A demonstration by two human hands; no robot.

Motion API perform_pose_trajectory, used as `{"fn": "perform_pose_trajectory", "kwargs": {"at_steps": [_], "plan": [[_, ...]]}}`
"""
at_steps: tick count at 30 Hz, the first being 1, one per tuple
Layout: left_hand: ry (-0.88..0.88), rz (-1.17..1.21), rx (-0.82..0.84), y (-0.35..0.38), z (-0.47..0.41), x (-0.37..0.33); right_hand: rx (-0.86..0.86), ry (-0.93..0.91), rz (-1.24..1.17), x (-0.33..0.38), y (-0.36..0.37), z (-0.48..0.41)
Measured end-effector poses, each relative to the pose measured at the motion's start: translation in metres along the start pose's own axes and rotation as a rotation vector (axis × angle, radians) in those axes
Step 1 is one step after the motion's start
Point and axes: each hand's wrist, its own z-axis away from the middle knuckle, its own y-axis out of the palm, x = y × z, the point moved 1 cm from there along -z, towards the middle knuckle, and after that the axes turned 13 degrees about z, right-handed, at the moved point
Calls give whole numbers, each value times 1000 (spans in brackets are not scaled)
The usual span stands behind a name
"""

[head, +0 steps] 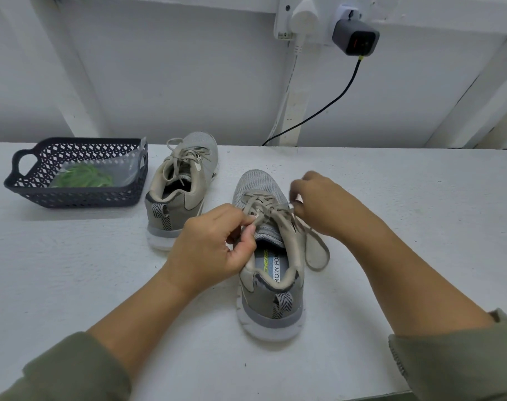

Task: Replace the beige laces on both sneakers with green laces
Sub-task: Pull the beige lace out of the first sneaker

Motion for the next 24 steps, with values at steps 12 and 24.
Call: {"fn": "perform_pose_trajectory", "kwargs": {"at_steps": [12, 24], "plan": [[-21, -9, 6, -1, 1, -2, -87, 60, 51, -12, 3, -4], [-20, -3, -17, -1, 2, -3, -58, -250, -119, 13, -4, -2]]}}
